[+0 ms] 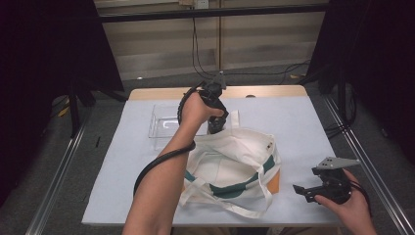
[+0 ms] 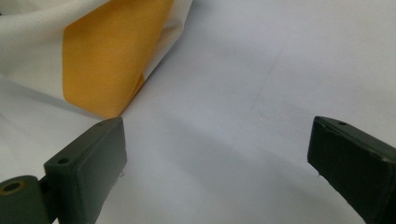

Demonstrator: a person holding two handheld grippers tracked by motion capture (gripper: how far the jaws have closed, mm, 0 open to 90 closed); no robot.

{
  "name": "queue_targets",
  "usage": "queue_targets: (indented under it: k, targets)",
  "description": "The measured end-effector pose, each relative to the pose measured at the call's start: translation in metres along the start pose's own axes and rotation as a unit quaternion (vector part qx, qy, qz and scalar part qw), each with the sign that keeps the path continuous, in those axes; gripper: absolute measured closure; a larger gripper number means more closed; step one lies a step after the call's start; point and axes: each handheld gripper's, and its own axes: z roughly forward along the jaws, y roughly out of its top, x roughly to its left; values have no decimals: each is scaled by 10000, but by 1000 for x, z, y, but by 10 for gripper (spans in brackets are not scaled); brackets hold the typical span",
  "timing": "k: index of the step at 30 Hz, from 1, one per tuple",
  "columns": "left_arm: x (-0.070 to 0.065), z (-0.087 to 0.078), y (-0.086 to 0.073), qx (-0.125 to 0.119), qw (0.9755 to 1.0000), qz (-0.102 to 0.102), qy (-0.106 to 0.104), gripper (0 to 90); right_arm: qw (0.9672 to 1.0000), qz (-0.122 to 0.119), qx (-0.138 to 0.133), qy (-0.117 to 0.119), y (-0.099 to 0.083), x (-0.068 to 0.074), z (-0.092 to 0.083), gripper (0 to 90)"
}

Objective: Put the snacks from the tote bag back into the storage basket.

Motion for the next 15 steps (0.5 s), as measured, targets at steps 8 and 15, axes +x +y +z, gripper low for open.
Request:
queue_targets:
  k: [8,15]
  targets:
    - [0,4,-1,31,9999,-92,30,315,10000,-7,3,6,0,0,0,43]
    - [1,6,-2,57,10000,-74,-6,315,10000,-6,-5,6,0,0,0,43]
